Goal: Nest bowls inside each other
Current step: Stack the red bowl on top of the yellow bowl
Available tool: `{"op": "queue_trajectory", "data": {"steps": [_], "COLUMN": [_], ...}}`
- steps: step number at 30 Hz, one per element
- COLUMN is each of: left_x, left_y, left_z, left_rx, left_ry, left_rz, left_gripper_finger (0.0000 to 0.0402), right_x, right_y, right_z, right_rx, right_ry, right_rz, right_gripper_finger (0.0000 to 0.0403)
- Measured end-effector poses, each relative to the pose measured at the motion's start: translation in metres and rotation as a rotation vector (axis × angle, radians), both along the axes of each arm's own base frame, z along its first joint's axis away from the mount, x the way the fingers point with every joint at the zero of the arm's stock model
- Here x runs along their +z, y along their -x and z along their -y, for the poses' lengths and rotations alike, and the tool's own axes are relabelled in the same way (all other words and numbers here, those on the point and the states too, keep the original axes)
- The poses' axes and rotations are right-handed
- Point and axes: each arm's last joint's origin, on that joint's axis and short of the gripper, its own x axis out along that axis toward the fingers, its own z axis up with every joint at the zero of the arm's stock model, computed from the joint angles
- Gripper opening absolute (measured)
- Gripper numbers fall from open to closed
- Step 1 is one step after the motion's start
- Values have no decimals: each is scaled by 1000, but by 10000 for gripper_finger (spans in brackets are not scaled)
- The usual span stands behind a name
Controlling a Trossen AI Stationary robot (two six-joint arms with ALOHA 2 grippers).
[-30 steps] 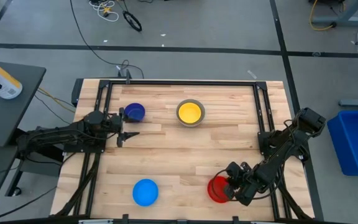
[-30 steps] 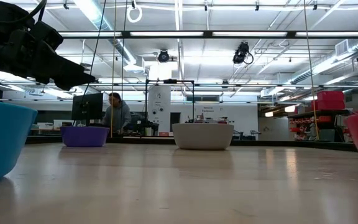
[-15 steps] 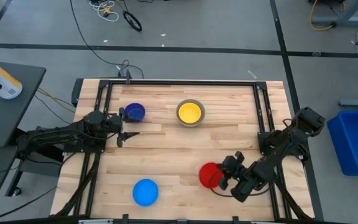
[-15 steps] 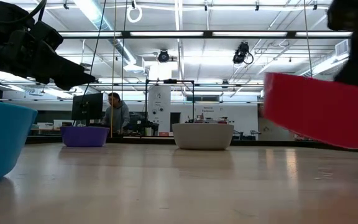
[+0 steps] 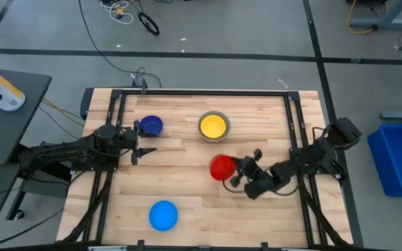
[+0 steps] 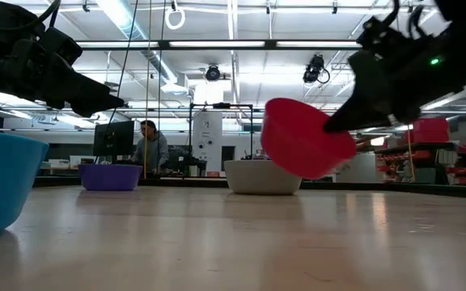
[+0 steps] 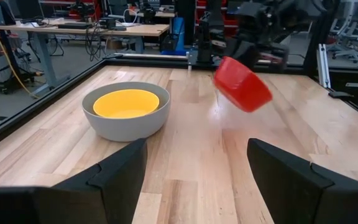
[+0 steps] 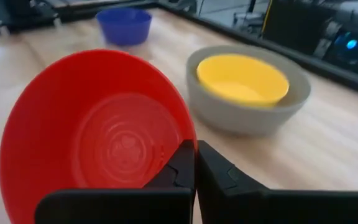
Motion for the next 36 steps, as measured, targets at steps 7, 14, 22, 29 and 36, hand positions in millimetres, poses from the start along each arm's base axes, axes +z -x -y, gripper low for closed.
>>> {"op": "queue_trajectory", "data": {"steps": [7, 14, 22, 29, 36], "left_x": [0, 0, 0, 0, 0], "left_y": [0, 0, 0, 0, 0], "left_z": [0, 0, 0, 0, 0], "left_rx": [0, 0, 0, 0, 1], "left_ry": [-3, -3, -2, -2, -2], "left_rz": [0, 0, -1, -2, -4], "left_gripper_finger": [286, 286, 286, 286, 286], "right_x": [-4, 5, 20, 19, 18], "right_y": [-10, -23, -32, -32, -30], "right_z": [40, 76, 111, 142, 158], "right_rx": [-50, -23, -9, -53, -70], "right_ry": [85, 114, 182, 166, 146], "right_rz": [32, 83, 140, 136, 132], "right_gripper_finger": [1, 1, 1, 1, 1]}}
